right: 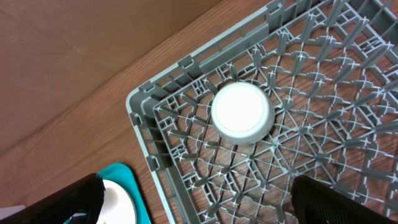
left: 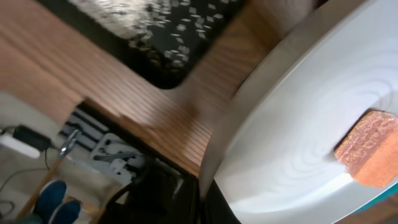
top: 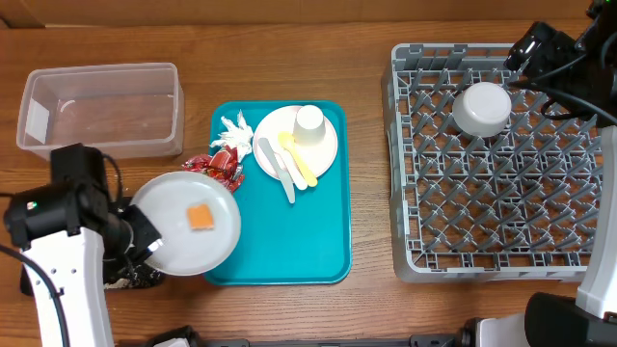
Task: Sort waste into correct bins and load items into the dishwasher rack
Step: 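Carry the plate over the black tray and tilt it to drop the cube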
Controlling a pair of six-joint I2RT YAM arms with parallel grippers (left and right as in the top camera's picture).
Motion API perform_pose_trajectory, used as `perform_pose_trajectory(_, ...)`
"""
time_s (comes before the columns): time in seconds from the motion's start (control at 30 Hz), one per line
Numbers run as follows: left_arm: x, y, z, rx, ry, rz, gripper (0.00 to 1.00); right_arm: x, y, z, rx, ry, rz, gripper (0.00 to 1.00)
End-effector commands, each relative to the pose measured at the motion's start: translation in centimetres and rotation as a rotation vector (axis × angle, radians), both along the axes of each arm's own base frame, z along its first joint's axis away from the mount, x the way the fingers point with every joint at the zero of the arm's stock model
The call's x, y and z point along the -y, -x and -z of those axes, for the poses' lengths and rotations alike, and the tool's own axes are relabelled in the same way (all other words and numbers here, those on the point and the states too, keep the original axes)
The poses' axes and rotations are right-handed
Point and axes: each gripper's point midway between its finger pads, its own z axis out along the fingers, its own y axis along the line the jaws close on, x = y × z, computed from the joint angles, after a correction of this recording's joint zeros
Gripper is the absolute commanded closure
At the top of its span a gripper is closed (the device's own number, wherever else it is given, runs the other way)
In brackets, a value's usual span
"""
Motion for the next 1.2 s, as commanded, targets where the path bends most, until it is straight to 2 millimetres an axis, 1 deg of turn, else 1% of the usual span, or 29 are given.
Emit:
perform_pose_trajectory(0.0,-1.7,0.3,-0.7,0.013,-0.052,-0.082,0.96,0.5,-0.1,-0.5,0.016,0.01,0.018,0.0)
perform_pose_trajectory(0.2,-3.5,1.1,-1.3,0.016,-0.072,-0.173,0.96,0.5,-0.1,-0.5,0.016,0.01,0.018,0.0)
perform_pose_trajectory(0.27,-4.4,1.8,-1.9,0.001,-0.106,-0.206,0.96,0.5,-0.1,-0.5,0.016,0.01,0.018,0.0)
perform_pose_trajectory(0.37,-4.8,2.3,-2.7,0.006,-0.108,-0.247,0.96,0.5,-0.1,-0.5,0.016,0.01,0.018,0.0)
perform_pose_trajectory(0.47,-5.3,2.7,-4.1,0.024,-0.118,-0.281,0.96,0.5,-0.1,-0.5,0.016,0.01,0.018,0.0)
perform_pose_trajectory(0.67,-6.2,2.0,-6.3,0.1,-0.156,-0.297,0.96,0.5,-0.1,-0.5,0.016,0.01,0.018,0.0)
perform_pose_trajectory(0.73,-6.3,1.9,-6.7,0.113,-0.162,-0.295,0.96,0.5,-0.1,-0.5,0.016,0.01,0.018,0.0)
perform_pose_trajectory(0.97,-7.1,2.3,-6.8,0.09,-0.21,-0.31,0.96,0.5,-0.1,-0.5,0.016,0.01,0.018,0.0)
perform_pose_trajectory(1.17,-9.2,2.8,-6.6,0.08,-0.235,-0.407,0.96,0.5,-0.1,-0.5,0.016,0.01,0.018,0.0)
